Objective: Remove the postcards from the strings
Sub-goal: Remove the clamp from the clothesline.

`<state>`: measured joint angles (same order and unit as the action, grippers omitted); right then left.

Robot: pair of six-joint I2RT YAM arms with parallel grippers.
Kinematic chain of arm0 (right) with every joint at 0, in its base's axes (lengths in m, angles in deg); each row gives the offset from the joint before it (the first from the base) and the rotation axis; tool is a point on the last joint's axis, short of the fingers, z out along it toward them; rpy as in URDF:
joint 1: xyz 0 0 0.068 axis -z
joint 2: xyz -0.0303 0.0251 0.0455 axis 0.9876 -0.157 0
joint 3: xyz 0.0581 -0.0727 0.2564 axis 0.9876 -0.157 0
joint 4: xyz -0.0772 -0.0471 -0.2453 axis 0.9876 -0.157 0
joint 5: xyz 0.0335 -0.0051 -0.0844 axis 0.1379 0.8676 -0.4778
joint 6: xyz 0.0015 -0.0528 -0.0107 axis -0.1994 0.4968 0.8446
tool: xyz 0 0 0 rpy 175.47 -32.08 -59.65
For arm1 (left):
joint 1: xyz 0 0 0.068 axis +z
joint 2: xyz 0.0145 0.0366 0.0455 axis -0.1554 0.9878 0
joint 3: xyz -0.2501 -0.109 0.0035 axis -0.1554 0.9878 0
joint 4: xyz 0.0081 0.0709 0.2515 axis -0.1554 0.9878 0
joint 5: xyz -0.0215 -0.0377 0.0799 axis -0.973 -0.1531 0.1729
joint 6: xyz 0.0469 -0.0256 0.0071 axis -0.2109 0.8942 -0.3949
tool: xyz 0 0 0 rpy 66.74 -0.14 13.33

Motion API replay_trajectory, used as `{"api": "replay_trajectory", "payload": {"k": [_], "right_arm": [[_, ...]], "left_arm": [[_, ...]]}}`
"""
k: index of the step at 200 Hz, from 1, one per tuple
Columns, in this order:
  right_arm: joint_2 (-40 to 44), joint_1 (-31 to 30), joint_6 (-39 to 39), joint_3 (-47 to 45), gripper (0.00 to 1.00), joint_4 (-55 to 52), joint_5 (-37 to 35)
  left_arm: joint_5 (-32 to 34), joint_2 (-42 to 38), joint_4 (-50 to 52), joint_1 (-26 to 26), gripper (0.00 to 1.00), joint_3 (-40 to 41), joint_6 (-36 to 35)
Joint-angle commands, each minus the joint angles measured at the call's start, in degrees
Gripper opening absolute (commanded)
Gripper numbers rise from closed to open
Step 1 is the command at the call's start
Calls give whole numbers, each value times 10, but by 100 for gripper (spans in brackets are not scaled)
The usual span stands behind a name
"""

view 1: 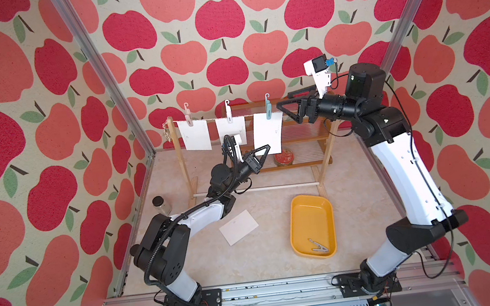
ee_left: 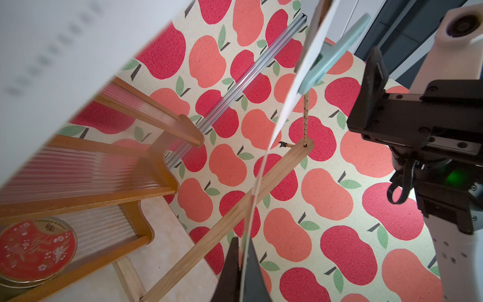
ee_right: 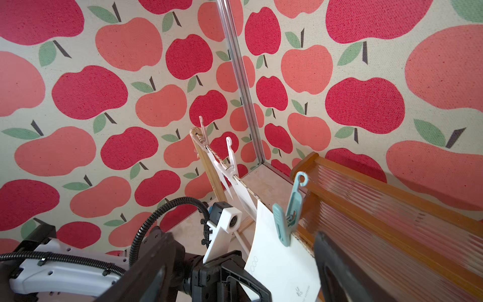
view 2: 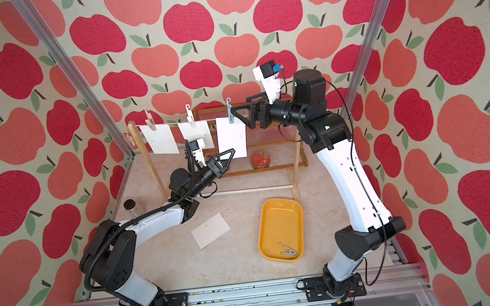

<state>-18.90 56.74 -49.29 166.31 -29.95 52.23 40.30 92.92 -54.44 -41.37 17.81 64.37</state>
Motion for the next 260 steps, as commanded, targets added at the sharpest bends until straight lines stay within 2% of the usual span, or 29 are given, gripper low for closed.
{"api": "replay_trajectory", "payload": {"k": [1, 33, 116, 174, 260], "right_arm": [[-46, 15, -64, 42, 83, 15, 69], [-107, 14, -73, 106, 80, 2, 103], [-150, 10, -85, 112, 75, 55, 155], [-185, 2, -88, 152, 73, 54, 170], [-190, -9, -81, 146, 57, 76, 187]], "left_arm": [[-18, 0, -18, 9, 0, -24, 28], [-25, 0, -12, 11, 0, -32, 37], [-34, 16, -31, 18, 0, -44, 70], [-37, 20, -31, 18, 0, -48, 74], [-45, 22, -37, 19, 0, -47, 82]]}}
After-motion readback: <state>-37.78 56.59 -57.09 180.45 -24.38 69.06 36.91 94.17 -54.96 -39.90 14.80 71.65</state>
